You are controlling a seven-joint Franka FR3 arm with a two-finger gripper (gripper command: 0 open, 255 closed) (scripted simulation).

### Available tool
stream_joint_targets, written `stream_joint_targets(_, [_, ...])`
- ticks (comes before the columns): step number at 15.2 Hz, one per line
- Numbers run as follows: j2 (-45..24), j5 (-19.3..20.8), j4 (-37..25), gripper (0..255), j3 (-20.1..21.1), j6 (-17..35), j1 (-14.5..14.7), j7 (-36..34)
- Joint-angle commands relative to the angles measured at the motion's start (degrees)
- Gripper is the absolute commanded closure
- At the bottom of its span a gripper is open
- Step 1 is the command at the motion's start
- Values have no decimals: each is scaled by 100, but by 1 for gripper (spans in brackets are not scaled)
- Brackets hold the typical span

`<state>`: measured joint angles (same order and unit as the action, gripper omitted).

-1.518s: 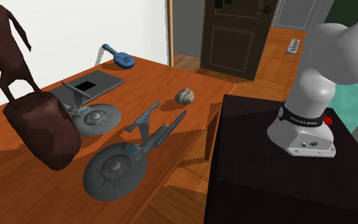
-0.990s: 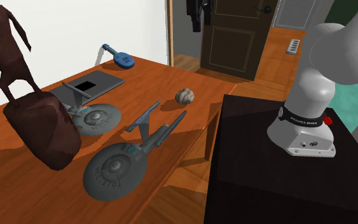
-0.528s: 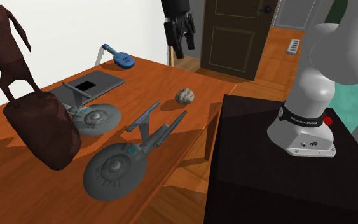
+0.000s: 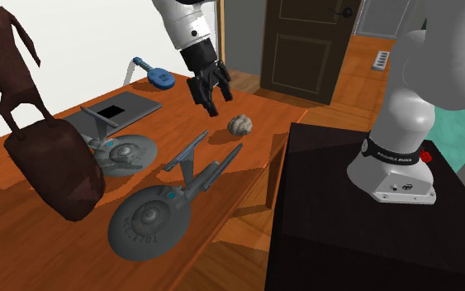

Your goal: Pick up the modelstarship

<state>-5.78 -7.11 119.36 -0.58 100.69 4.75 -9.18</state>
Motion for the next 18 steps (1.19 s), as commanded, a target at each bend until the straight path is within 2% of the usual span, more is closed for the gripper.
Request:
stream_joint_targets(1, [-528,-80,-305,0,54,2,46,10])
stream_joint_targets(12, [-3182,-378,-2143,0,374,-346,274,-1])
stream_joint_targets(18, [-3539,-380,-2249,0,380,-131,291,37])
